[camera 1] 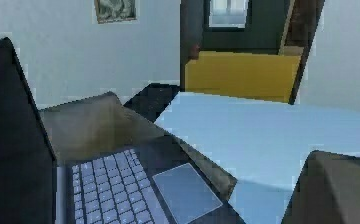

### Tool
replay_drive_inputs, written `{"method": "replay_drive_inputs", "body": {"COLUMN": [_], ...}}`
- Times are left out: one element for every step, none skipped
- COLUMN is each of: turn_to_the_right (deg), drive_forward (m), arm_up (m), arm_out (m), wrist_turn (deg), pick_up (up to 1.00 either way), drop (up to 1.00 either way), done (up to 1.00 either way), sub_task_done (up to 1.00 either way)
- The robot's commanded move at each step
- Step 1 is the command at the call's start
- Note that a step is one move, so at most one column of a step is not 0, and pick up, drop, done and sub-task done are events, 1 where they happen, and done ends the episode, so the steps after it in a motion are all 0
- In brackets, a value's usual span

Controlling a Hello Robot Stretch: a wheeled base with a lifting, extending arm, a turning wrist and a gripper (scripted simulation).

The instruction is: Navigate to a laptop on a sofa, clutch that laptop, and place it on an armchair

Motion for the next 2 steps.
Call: {"method": "replay_drive_inputs", "body": {"turn_to_the_right": [45.0, 45.0], "drive_forward": [0.00, 0.00], "arm_up": [0.00, 0.00], "arm_out": [0.00, 0.00], "wrist_turn": [0.0, 0.0], "pick_up": [0.00, 0.00], "drop": [0.00, 0.00], "done": [0.00, 0.00], "sub_task_done": [0.00, 0.00]}}
